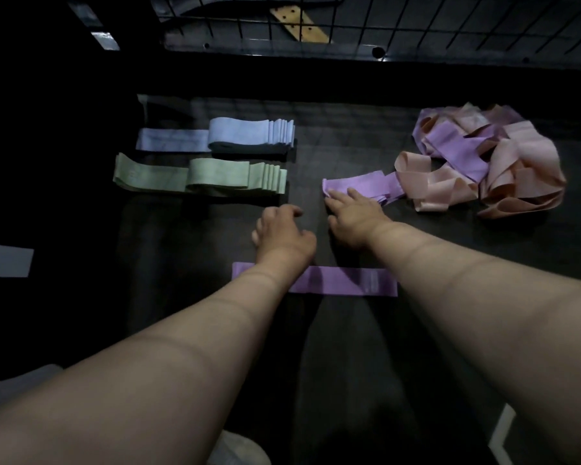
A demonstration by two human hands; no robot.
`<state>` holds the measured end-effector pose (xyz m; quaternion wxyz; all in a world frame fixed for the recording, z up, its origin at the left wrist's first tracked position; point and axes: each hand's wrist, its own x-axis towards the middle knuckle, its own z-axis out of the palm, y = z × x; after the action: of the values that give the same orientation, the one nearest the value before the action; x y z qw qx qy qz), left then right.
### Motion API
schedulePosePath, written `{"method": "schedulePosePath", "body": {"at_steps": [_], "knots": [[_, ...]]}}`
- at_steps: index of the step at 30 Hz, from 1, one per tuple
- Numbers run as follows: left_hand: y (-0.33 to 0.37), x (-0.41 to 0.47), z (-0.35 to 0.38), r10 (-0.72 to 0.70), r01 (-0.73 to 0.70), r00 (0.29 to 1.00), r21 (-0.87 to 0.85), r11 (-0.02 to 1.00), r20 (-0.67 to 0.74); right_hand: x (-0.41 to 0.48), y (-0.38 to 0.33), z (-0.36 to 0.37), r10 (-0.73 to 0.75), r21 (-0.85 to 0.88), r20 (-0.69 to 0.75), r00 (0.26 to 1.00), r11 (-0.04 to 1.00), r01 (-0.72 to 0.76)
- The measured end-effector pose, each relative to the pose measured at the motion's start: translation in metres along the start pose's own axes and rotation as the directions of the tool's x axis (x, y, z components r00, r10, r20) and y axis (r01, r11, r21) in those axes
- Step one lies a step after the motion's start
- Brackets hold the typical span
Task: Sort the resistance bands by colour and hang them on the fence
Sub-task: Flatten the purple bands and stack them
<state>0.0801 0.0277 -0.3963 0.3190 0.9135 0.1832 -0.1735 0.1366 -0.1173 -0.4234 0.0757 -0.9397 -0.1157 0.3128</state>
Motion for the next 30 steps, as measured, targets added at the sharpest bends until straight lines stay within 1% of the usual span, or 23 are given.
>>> {"method": "schedulePosePath", "body": {"at_steps": [1,2,3,4,5,7,8,10,13,14,17,18,19,20,22,23,25,26,27,30], "knots": [[0.003,0.001,-0.001,-0.011,0.012,1.0,-0.024,1.0,0.015,-0.005,0.0,-0.002,-0.002,0.103,-0.102,0.995,0.995,0.013],[0.006,0.003,-0.001,-0.029,0.031,0.999,-0.062,0.998,0.034,-0.011,0.0,-0.004,0.025,0.245,-0.224,0.974,0.969,0.032],[0.008,0.004,-0.002,-0.053,0.062,0.996,-0.127,0.99,0.07,-0.02,0.0,-0.009,0.082,0.393,-0.33,0.94,0.918,0.058],[0.01,0.005,-0.002,-0.065,0.087,0.992,-0.215,0.973,0.108,-0.032,-0.001,-0.016,0.157,0.533,-0.404,0.901,0.841,0.092],[0.014,0.004,-0.004,-0.066,0.108,0.988,-0.308,0.945,0.142,-0.046,-0.001,-0.026,0.236,0.642,-0.432,0.87,0.759,0.113],[0.023,0.0,-0.01,-0.024,0.1,0.984,-0.433,0.896,0.179,-0.069,0.0,-0.048,0.358,0.77,-0.445,0.821,0.622,0.146],[0.03,-0.002,-0.015,0.028,0.068,0.981,-0.478,0.876,0.19,-0.079,0.002,-0.059,0.396,0.812,-0.43,0.811,0.562,0.157],[0.049,-0.008,-0.028,0.159,-0.008,0.966,-0.586,0.81,0.206,-0.102,0.001,-0.087,0.427,0.882,-0.409,0.807,0.412,0.229],[0.084,-0.026,-0.054,0.34,-0.035,0.9,-0.734,0.678,0.272,-0.139,-0.01,-0.13,0.438,0.943,-0.313,0.843,0.04,0.329],[0.094,-0.031,-0.061,0.389,-0.027,0.872,-0.765,0.643,0.297,-0.15,-0.014,-0.144,0.438,0.937,-0.293,0.85,-0.048,0.347],[0.12,-0.058,-0.092,0.451,0.054,0.805,-0.804,0.592,0.386,-0.186,-0.026,-0.185,0.459,0.884,-0.297,0.838,-0.199,0.422],[0.126,-0.067,-0.102,0.477,0.07,0.781,-0.816,0.574,0.403,-0.196,-0.027,-0.198,0.47,0.861,-0.299,0.831,-0.243,0.447],[0.13,-0.073,-0.11,0.501,0.054,0.763,-0.814,0.579,0.408,-0.206,-0.026,-0.209,0.482,0.833,-0.305,0.821,-0.282,0.476],[0.134,-0.082,-0.122,0.533,0.005,0.745,-0.802,0.597,0.402,-0.219,-0.026,-0.222,0.488,0.802,-0.324,0.81,-0.312,0.509],[0.14,-0.098,-0.147,0.569,-0.139,0.719,-0.719,0.681,0.4,-0.242,-0.022,-0.241,0.496,0.742,-0.367,0.787,-0.355,0.569],[0.142,-0.105,-0.161,0.581,-0.217,0.707,-0.659,0.721,0.403,-0.253,-0.021,-0.249,0.504,0.72,-0.388,0.772,-0.357,0.595],[0.147,-0.117,-0.188,0.583,-0.318,0.697,-0.549,0.773,0.417,-0.277,-0.021,-0.263,0.517,0.704,-0.428,0.742,-0.325,0.632],[0.146,-0.123,-0.201,0.576,-0.339,0.702,-0.513,0.788,0.42,-0.289,-0.023,-0.267,0.521,0.705,-0.447,0.727,-0.295,0.645],[0.146,-0.13,-0.215,0.572,-0.359,0.712,-0.489,0.795,0.406,-0.302,-0.025,-0.27,0.53,0.712,-0.471,0.705,-0.244,0.659],[0.141,-0.152,-0.252,0.582,-0.433,0.754,-0.435,0.789,0.304,-0.334,-0.031,-0.27,0.54,0.724,-0.581,0.609,0.003,0.689]]}}
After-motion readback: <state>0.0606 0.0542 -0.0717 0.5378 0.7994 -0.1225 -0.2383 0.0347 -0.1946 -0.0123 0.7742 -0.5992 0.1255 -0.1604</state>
